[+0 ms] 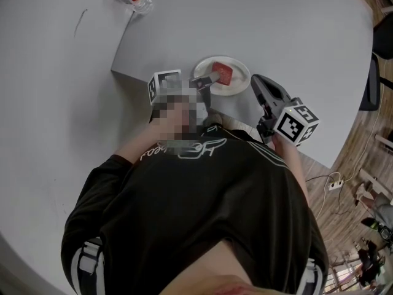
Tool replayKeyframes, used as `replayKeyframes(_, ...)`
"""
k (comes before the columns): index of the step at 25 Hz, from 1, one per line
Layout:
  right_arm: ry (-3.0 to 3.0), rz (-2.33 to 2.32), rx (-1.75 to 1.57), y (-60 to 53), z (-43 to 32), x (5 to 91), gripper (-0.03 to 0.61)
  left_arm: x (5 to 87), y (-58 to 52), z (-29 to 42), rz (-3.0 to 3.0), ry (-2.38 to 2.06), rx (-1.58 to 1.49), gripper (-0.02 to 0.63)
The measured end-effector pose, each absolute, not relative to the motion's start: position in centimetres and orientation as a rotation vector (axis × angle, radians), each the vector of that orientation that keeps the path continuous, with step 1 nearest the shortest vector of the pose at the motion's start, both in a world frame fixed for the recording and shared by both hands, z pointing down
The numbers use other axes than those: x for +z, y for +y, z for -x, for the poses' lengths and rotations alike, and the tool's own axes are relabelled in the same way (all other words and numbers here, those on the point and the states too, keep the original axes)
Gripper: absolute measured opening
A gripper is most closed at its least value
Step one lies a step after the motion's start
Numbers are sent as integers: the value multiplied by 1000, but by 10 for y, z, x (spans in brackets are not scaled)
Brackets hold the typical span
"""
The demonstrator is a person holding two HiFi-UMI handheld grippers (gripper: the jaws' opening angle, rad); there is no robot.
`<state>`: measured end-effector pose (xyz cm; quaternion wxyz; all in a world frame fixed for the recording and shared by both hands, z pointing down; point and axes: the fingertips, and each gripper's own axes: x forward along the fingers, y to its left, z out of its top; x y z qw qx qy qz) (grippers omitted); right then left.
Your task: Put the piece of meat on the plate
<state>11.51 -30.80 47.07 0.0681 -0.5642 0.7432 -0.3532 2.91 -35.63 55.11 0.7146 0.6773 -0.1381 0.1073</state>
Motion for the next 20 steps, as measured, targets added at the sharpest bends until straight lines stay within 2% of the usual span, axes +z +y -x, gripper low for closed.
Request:
replayKeyframes(4,2237,1691,-1074,-309,-115,472,9,547,-357,-31,-1525,-297,230,94)
replayKeyframes(14,2226,1691,-1067,-305,-113,470,9,540,-365,-32,-1582,-348,205,217)
replayKeyframes(20,2206,1693,-1071,-295,-116,472,9,537,-358,-32,-1751,-397,282,249)
